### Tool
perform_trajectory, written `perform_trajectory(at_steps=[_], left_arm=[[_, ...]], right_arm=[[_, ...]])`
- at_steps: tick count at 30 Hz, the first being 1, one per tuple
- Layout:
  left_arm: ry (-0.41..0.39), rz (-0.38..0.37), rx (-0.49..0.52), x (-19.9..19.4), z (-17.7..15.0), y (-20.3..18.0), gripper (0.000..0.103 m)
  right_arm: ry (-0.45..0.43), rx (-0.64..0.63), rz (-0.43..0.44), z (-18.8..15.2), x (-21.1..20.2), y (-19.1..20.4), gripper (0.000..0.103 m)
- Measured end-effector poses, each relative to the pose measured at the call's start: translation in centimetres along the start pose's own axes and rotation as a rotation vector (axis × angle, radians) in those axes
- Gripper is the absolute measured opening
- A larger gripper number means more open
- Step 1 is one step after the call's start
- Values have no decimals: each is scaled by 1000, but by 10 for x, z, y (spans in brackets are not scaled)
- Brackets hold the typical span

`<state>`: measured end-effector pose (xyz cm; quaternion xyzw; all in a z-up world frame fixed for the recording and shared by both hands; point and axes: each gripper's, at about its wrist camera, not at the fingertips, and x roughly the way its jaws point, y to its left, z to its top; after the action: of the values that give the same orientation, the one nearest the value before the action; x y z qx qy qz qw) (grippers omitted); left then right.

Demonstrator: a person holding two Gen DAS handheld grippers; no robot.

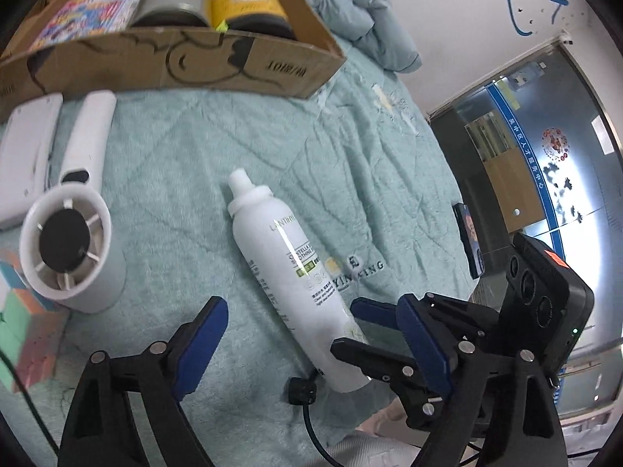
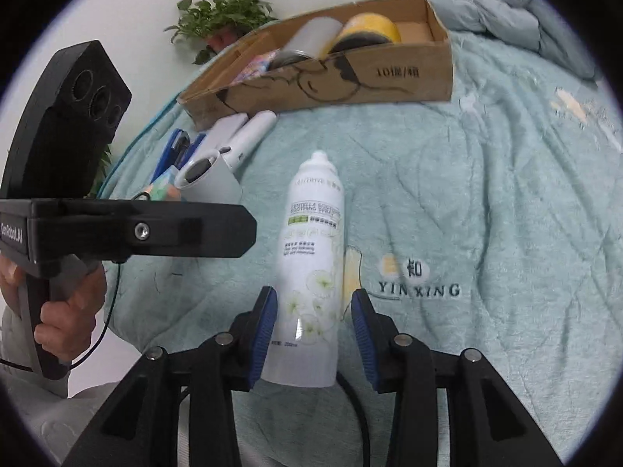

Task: Organize rigid objects
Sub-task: 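Grasp the white spray bottle with the right gripper and lift it upright, then carry the spray bottle into the box and stand it beside the yellow can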

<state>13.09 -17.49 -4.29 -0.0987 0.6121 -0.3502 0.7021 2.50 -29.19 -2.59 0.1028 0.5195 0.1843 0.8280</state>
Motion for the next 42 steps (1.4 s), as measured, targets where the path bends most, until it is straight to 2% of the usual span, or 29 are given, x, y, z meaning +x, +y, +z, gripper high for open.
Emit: perform_trajectory(at_steps=[2, 4, 6, 12, 15, 18, 23, 28, 33, 38, 42], left_arm=[[21, -3, -11, 7, 0, 4, 79], [26, 2, -19, 10, 0, 8, 78], [24, 3, -35, 12, 0, 13, 76], [62, 6, -104, 27, 2, 33, 53], [58, -24, -143, 30, 2, 42, 52], [50, -17, -133, 31, 1, 41, 51], [14, 2, -109, 28, -1, 33, 50], [-59, 25, -49, 5, 2, 14, 49], [-170, 79, 59, -35, 17, -17, 49], [-278, 108, 168, -76, 44, -45, 49], [-324, 119, 234, -95, 73, -65, 48]], right_arm=[[14, -11, 13, -1, 6, 5, 38], [8, -40, -20, -1, 9, 16, 38], [14, -31, -12, 2, 14, 21, 38], [15, -39, 0, 9, 23, 28, 38], [22, -24, 13, 11, 26, 25, 40], [46, -9, 9, 14, 35, 25, 44], [71, 21, -35, 16, 49, 30, 43], [20, -5, -46, 21, 39, 38, 43], [-70, -42, -50, 39, 15, 49, 43], [-207, -67, -49, 71, -16, 58, 43], [-277, -87, -72, 97, -35, 58, 43]])
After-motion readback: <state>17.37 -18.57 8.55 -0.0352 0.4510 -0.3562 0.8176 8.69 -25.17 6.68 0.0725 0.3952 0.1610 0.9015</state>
